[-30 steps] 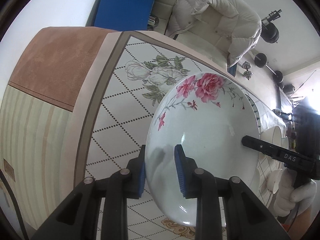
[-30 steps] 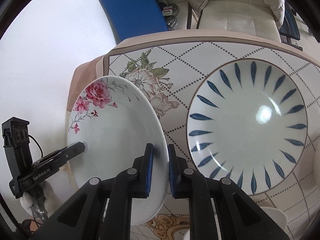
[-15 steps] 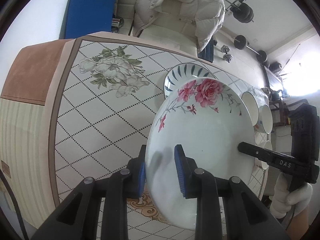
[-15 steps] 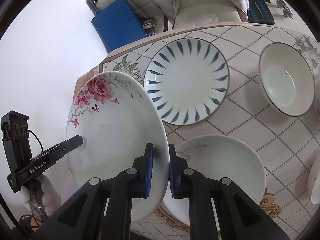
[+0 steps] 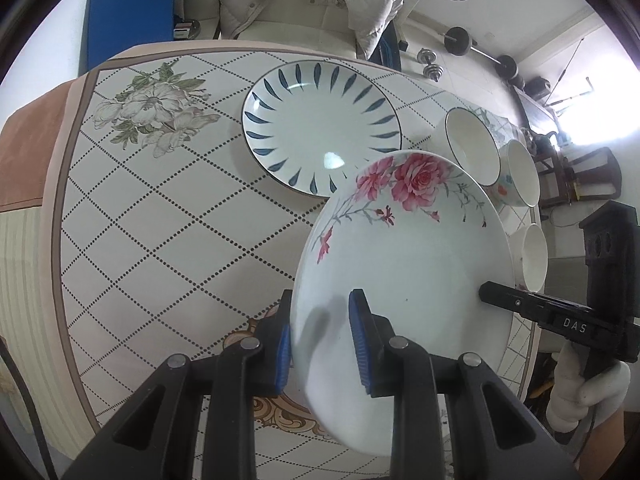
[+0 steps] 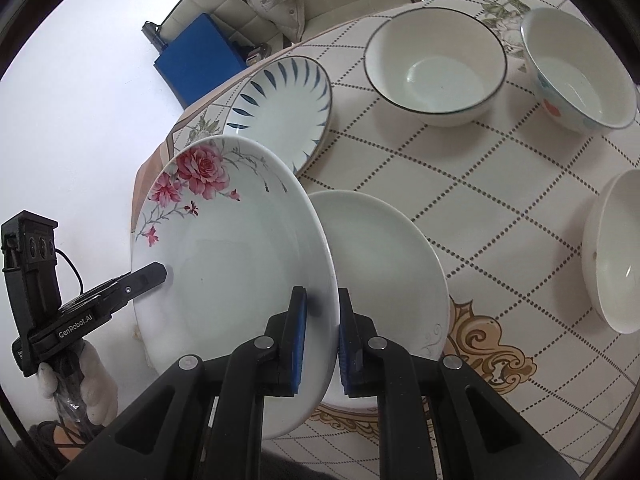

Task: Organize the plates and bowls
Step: 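Lift the pink-rose plate with both grippers and carry it over the grey-flower plate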

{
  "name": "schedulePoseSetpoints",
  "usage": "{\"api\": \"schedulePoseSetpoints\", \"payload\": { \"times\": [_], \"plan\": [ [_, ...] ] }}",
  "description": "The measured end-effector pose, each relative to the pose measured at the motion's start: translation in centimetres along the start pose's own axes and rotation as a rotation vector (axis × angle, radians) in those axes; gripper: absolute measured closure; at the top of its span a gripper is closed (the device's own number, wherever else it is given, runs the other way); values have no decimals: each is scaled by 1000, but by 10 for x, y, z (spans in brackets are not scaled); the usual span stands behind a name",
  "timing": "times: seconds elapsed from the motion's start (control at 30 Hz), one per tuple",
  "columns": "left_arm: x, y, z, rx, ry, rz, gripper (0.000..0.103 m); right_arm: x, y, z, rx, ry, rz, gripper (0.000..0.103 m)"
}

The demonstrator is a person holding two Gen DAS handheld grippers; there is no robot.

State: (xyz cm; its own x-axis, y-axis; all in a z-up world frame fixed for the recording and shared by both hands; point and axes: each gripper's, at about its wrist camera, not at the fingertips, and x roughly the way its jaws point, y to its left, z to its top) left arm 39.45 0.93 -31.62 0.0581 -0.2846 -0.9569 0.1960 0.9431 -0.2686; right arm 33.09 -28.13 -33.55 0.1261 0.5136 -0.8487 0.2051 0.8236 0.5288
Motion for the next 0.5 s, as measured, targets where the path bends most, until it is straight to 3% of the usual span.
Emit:
{"api": "schedulePoseSetpoints", "payload": {
  "times": [0.5],
  "plan": [
    [56,-11,-21,3,74,51,80,37,-49,-10,30,59,-28,87]
  ]
}}
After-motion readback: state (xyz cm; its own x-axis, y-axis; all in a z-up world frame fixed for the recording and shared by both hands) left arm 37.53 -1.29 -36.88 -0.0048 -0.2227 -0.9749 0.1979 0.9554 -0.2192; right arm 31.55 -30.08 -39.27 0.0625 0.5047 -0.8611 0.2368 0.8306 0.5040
